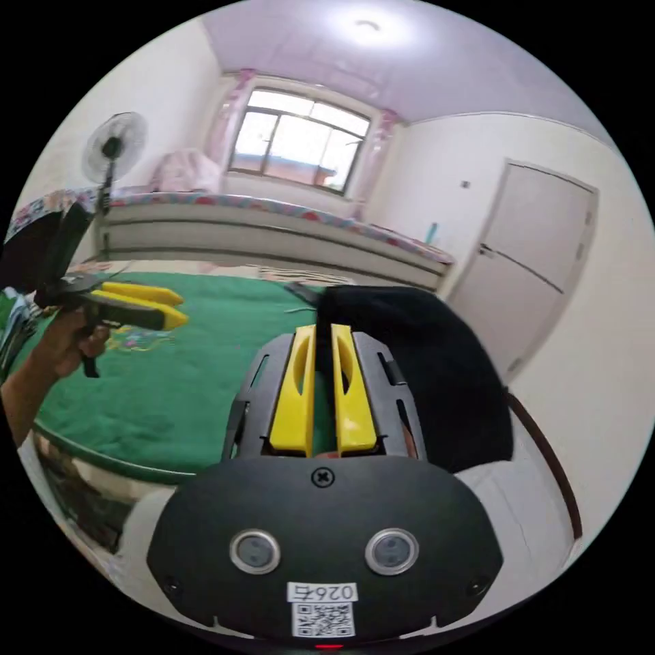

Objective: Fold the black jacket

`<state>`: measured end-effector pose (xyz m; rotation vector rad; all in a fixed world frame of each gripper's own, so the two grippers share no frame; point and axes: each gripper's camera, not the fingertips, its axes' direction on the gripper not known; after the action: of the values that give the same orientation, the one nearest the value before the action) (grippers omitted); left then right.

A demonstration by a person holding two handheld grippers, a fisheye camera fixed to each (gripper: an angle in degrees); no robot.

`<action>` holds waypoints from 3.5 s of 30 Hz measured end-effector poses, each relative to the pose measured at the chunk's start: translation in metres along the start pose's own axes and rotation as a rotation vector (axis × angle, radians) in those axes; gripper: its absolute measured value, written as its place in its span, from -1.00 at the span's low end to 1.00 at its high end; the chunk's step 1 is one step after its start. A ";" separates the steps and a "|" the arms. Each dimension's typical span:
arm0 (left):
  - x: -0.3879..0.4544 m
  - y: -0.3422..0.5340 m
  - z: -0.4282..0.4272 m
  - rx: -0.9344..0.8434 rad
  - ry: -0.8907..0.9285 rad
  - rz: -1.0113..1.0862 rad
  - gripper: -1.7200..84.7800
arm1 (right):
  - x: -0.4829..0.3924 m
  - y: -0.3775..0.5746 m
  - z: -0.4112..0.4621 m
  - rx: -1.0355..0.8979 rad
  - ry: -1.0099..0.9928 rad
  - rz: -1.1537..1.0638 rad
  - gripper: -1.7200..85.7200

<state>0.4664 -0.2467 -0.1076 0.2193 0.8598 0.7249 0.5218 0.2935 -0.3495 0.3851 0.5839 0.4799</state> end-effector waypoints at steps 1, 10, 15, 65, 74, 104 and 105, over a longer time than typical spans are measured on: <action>0.003 -0.025 0.034 -0.055 0.006 0.028 -0.47 | 0.022 -0.002 0.006 -0.010 0.009 0.016 -0.86; -0.037 -0.162 0.226 -0.267 0.482 -0.175 -0.23 | 0.262 -0.056 0.159 -0.338 -0.218 0.265 -0.46; -0.040 -0.187 0.244 -0.272 0.335 -0.135 -0.51 | 0.288 -0.081 0.196 -0.419 -0.121 0.177 -0.59; -0.210 0.060 -0.140 0.415 0.703 -0.177 -0.84 | -0.006 -0.158 -0.168 0.173 -0.580 -0.420 -0.98; -0.184 0.179 -0.443 0.355 0.227 -0.182 -0.83 | -0.119 -0.171 -0.244 0.265 -1.109 -0.286 -0.99; -0.038 0.485 -0.710 1.191 -0.161 0.307 -0.62 | -0.249 -0.037 -0.385 1.275 -0.845 -0.026 -0.91; -0.041 0.484 -0.710 1.166 -0.189 0.295 -0.62 | -0.259 -0.047 -0.381 1.235 -0.913 -0.047 -0.89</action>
<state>-0.3253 0.0120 -0.3231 1.4531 0.9943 0.3809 0.1174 0.1969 -0.5536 1.6512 -0.0874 -0.1965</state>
